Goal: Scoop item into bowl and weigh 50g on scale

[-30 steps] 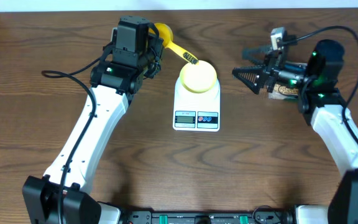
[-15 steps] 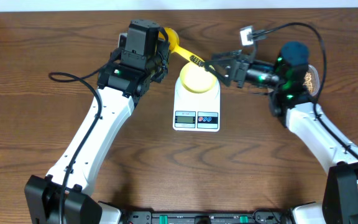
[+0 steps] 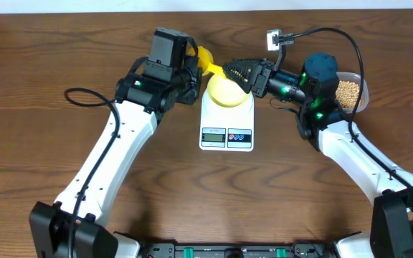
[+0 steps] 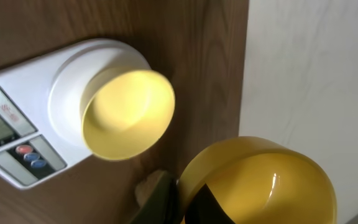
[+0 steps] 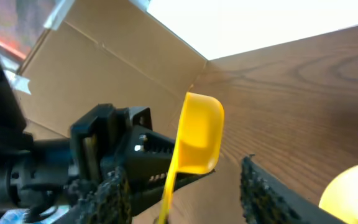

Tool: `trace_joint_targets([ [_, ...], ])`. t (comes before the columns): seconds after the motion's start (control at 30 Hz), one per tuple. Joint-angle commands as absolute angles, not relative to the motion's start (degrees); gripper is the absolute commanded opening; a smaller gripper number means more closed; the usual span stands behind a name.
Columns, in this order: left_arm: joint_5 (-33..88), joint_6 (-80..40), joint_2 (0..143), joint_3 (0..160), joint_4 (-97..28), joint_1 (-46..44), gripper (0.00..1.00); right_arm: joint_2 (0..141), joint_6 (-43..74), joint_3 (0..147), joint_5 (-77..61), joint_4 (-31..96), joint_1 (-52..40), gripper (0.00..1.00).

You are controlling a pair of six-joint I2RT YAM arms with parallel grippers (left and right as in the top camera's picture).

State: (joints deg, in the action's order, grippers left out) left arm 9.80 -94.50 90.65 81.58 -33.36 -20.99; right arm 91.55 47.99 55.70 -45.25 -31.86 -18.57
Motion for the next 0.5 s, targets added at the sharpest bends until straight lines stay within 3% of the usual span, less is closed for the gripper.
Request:
trace_joint_targets([
  [0.0,10.70,-94.54,90.61,81.93,-33.61,-22.33,0.07,91.39,47.94,56.58,-44.49,-30.57,-19.20,0.51],
  [0.47,9.34,-89.52,90.67,81.87,-33.80,-23.22,0.08,91.39,47.97,56.58,-46.24,-27.59,-19.97,0.37],
])
